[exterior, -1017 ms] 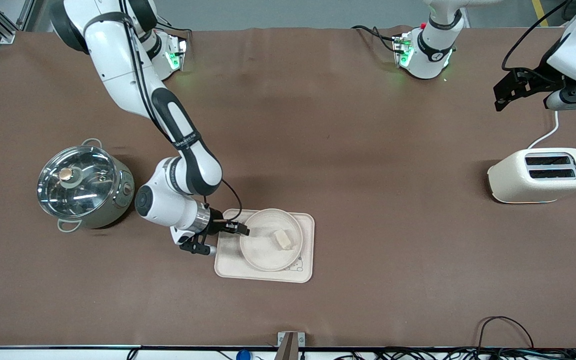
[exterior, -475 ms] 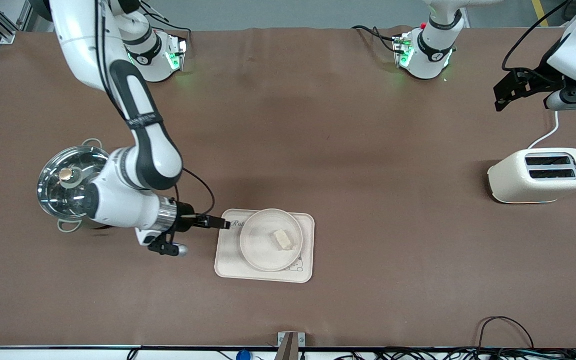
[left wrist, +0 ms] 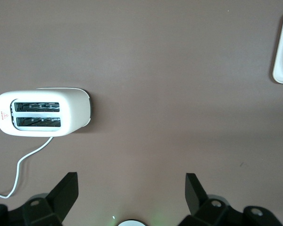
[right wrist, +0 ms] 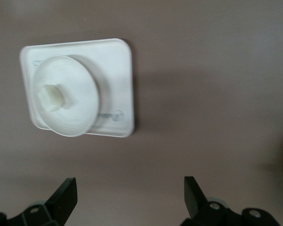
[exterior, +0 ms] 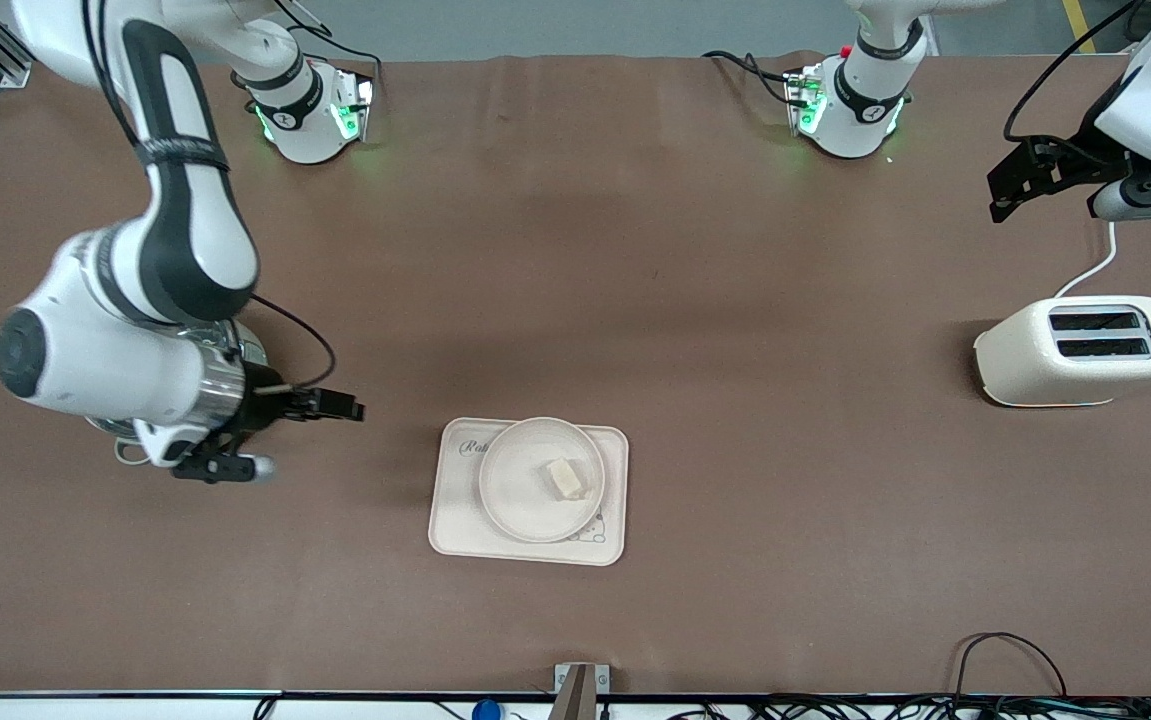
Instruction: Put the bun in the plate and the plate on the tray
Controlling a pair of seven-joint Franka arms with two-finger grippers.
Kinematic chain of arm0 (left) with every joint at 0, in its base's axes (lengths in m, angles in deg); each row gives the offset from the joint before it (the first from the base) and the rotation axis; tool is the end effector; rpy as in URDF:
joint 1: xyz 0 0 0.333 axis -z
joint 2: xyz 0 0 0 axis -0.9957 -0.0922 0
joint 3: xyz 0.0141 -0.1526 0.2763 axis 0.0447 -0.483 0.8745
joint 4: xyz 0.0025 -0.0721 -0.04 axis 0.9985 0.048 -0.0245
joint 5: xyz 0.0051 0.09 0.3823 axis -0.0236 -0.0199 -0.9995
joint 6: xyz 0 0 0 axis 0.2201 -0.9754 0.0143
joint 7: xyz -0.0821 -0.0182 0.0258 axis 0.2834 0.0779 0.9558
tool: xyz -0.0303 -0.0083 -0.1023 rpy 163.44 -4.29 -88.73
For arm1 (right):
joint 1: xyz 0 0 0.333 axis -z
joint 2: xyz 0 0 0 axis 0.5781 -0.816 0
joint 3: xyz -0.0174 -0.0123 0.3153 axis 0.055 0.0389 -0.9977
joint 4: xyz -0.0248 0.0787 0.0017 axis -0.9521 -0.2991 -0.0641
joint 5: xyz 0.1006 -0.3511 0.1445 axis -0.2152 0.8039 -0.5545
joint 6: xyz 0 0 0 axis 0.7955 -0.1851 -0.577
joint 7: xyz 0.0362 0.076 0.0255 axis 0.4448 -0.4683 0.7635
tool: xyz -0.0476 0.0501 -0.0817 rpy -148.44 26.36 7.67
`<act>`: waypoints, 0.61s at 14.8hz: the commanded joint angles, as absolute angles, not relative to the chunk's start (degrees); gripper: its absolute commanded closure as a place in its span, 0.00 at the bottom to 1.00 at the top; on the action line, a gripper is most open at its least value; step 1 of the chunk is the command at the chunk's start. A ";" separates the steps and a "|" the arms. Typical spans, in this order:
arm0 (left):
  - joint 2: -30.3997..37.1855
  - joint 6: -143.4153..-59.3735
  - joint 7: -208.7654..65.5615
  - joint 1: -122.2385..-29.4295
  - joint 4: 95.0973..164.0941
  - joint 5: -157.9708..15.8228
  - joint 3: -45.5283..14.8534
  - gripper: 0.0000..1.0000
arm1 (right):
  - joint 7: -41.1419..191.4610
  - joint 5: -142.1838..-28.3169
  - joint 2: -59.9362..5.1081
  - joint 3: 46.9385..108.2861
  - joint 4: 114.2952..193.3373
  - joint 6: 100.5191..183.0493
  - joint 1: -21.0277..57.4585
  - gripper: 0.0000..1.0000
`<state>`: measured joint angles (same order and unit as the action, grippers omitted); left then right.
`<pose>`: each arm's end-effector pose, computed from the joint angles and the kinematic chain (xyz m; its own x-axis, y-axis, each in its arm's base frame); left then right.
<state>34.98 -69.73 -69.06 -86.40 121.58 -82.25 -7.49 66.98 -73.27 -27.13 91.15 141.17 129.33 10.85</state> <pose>0.5075 -0.0788 0.6594 1.0000 0.0091 0.0018 0.0092 -0.9983 -0.0573 0.6552 0.1298 0.4401 0.9925 -0.0405 -0.1149 -0.0710 -0.9589 -0.2749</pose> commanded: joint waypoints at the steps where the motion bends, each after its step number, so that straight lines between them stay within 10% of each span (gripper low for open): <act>1: 35.08 -68.96 -70.05 -86.73 121.11 -81.30 -7.21 0.00 | 66.88 -63.73 -20.06 91.76 143.39 125.06 11.58 0.00; 9: 34.29 -69.22 -70.06 -86.47 120.41 -81.21 -7.38 0.00 | 67.14 -51.49 -6.95 91.76 143.48 115.38 15.62 0.00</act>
<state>34.53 -69.78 -69.06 -86.36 121.56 -82.24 -7.42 67.01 -53.79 -10.69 92.60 141.24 115.99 13.85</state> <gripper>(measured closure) 0.000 0.000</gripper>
